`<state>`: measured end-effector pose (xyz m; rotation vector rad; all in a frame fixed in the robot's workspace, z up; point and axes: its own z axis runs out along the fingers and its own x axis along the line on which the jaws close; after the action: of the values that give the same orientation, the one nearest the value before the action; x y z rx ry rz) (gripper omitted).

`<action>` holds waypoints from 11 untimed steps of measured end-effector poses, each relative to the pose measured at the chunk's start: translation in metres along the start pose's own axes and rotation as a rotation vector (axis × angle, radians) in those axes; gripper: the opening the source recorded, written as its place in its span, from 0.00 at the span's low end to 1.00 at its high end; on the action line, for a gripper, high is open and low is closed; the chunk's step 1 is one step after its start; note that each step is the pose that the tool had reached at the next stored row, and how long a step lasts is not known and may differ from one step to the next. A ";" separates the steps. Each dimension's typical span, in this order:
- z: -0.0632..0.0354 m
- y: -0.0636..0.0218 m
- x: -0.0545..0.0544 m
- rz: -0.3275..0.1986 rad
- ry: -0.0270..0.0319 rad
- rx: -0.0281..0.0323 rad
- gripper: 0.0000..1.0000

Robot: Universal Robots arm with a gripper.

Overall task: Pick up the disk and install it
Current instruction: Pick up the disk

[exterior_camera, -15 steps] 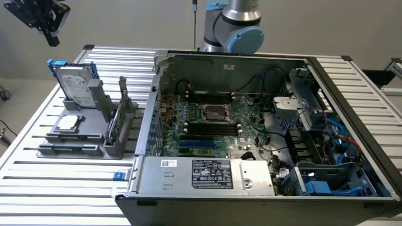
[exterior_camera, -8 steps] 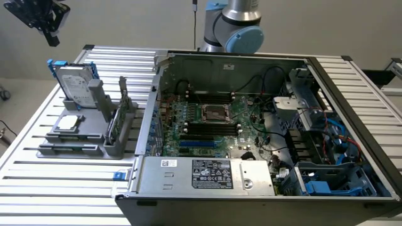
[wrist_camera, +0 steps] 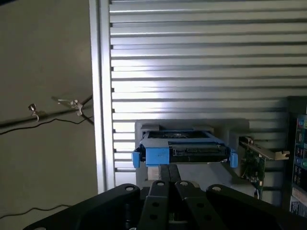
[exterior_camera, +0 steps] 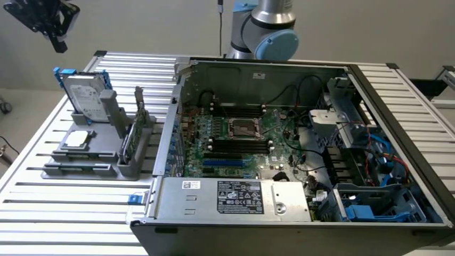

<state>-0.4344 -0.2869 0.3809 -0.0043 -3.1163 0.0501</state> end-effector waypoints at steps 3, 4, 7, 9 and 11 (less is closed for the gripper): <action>0.0002 0.0000 0.000 -0.054 -0.0020 0.0000 0.11; 0.0002 0.0000 0.000 -0.072 -0.0024 -0.0004 0.11; 0.0002 0.0000 0.000 -0.124 -0.0042 -0.0033 0.11; 0.0002 0.0000 0.000 -0.154 -0.0055 -0.0083 0.11; 0.0002 0.0000 0.000 -0.182 -0.0066 -0.0151 0.11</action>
<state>-0.4345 -0.2869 0.3808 0.2794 -3.1080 0.0229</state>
